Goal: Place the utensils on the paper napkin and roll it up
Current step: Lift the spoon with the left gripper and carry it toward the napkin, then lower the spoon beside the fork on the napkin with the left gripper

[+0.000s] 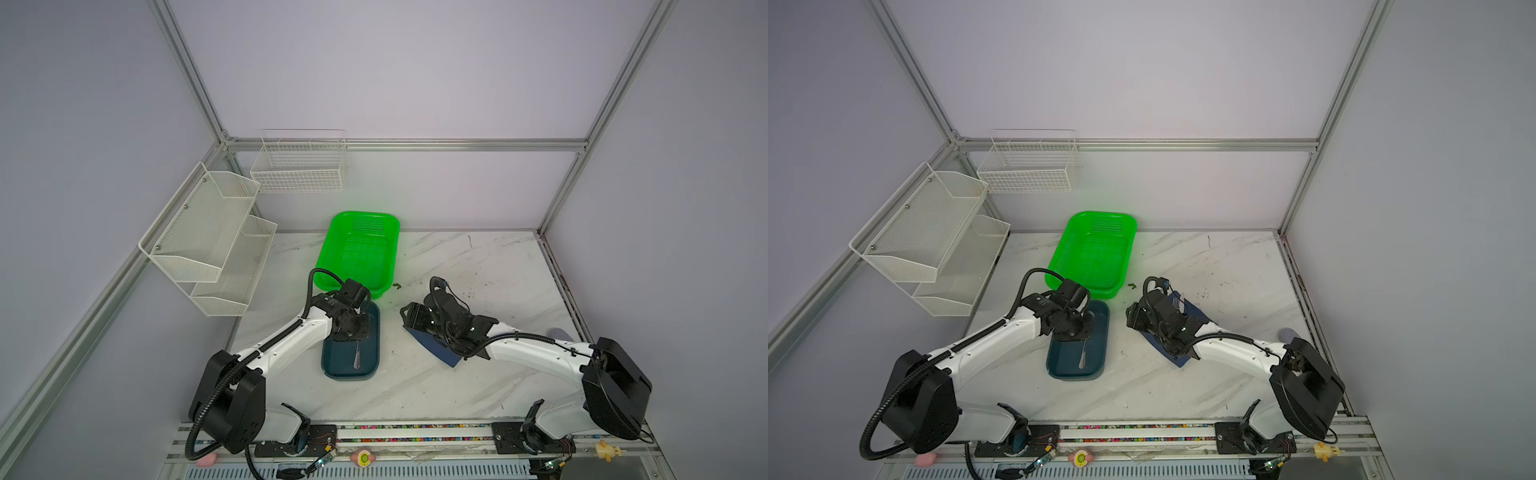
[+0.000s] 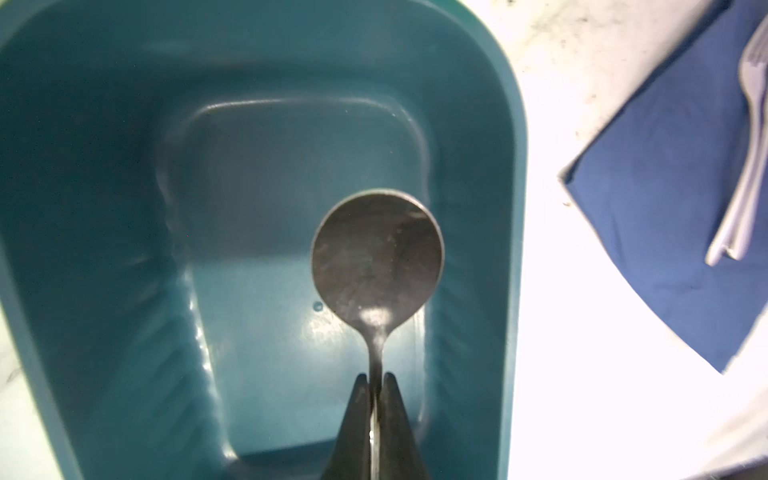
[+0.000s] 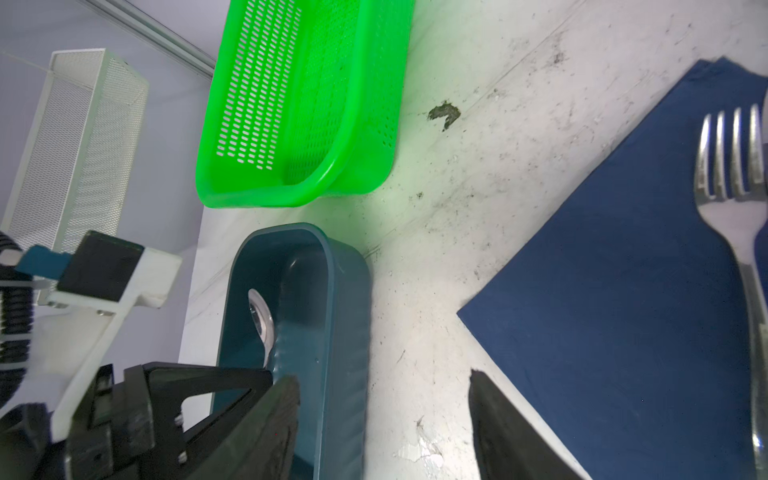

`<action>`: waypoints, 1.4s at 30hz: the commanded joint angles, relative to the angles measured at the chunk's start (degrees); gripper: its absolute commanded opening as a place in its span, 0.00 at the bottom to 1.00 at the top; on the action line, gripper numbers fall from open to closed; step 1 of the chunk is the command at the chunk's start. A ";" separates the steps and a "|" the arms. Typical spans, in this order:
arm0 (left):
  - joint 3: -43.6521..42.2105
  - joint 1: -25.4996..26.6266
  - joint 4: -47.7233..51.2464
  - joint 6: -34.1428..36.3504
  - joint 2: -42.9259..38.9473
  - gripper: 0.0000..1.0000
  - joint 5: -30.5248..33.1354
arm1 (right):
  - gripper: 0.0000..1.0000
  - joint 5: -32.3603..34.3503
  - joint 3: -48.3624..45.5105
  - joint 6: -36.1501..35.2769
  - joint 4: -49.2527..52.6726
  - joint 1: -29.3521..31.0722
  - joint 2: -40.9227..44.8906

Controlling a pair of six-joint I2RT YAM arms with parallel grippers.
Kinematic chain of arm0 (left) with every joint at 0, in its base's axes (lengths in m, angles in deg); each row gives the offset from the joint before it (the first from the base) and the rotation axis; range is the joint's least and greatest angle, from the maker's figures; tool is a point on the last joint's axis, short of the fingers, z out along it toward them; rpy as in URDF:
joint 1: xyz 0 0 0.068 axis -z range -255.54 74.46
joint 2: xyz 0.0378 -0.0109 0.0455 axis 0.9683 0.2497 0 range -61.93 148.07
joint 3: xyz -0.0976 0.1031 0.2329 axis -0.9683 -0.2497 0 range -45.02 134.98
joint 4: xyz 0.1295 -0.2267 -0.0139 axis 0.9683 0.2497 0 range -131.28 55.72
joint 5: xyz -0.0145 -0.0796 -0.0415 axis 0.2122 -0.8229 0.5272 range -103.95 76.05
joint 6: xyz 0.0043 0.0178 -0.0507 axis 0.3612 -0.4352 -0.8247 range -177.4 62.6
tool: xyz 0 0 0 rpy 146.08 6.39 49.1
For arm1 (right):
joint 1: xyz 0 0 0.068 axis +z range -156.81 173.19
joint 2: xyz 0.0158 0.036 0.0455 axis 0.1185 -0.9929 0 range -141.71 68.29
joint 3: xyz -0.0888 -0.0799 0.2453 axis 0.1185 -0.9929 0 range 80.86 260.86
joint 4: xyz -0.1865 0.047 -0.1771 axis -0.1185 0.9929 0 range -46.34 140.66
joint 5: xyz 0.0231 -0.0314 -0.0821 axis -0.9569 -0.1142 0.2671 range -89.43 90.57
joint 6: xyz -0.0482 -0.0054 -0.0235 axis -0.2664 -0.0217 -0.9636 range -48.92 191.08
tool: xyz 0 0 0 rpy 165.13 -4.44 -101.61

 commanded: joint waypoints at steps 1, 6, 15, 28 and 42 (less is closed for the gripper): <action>6.59 0.07 0.42 1.22 -1.50 0.00 -3.98 | 0.67 -0.24 -0.25 0.66 2.38 -0.91 1.37; 8.40 0.12 0.90 2.03 -1.68 0.00 -6.08 | 0.67 -1.05 -0.44 -0.42 2.24 -1.56 3.00; 11.76 0.80 0.66 2.46 -0.64 0.00 -10.26 | 0.68 -0.68 -2.82 -1.10 1.97 -3.60 7.24; 18.91 4.06 -1.88 2.57 7.23 0.00 -14.59 | 0.71 -2.22 -7.63 -0.88 1.97 -9.88 12.19; 31.31 11.45 -9.39 -2.61 24.48 0.00 -17.81 | 0.72 1.89 -10.53 -3.05 5.76 -12.14 20.38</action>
